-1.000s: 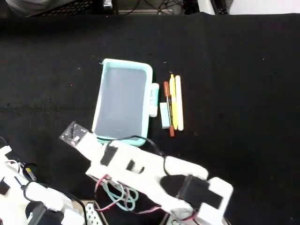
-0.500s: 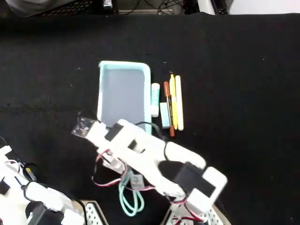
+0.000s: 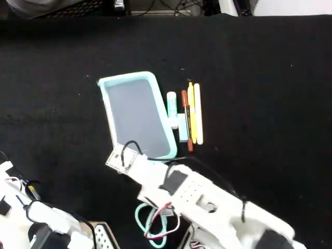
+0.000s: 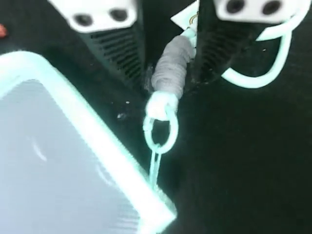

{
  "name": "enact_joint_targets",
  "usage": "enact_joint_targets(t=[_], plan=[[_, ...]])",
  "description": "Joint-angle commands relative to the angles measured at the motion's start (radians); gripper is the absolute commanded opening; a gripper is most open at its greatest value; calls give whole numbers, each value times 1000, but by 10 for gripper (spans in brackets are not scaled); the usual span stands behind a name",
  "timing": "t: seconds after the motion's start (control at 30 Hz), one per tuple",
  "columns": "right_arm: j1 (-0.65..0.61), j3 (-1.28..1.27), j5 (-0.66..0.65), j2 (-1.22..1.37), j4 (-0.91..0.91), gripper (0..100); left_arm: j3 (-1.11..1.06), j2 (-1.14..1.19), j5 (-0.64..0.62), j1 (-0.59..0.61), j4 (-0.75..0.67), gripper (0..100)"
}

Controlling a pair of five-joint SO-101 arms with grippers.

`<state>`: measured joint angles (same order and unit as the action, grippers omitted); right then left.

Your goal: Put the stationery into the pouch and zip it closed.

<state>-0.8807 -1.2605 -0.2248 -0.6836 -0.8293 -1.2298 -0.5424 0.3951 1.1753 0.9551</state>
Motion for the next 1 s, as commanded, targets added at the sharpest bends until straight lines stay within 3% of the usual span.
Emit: enact_joint_targets(t=[0.0, 0.4, 0.63, 0.9, 0.97], plan=[[14, 2, 3, -93, -28, 226, -27, 12, 8, -25, -15, 148], [9, 53, 14, -8, -8, 198, -27, 12, 9, -25, -15, 148], [9, 81, 103, 139, 84, 259, -27, 12, 9, -25, -15, 148], [9, 243, 109, 340, 84, 253, -27, 12, 9, -25, -15, 148], [9, 283, 106, 397, 84, 211, -27, 12, 9, -25, -15, 148]])
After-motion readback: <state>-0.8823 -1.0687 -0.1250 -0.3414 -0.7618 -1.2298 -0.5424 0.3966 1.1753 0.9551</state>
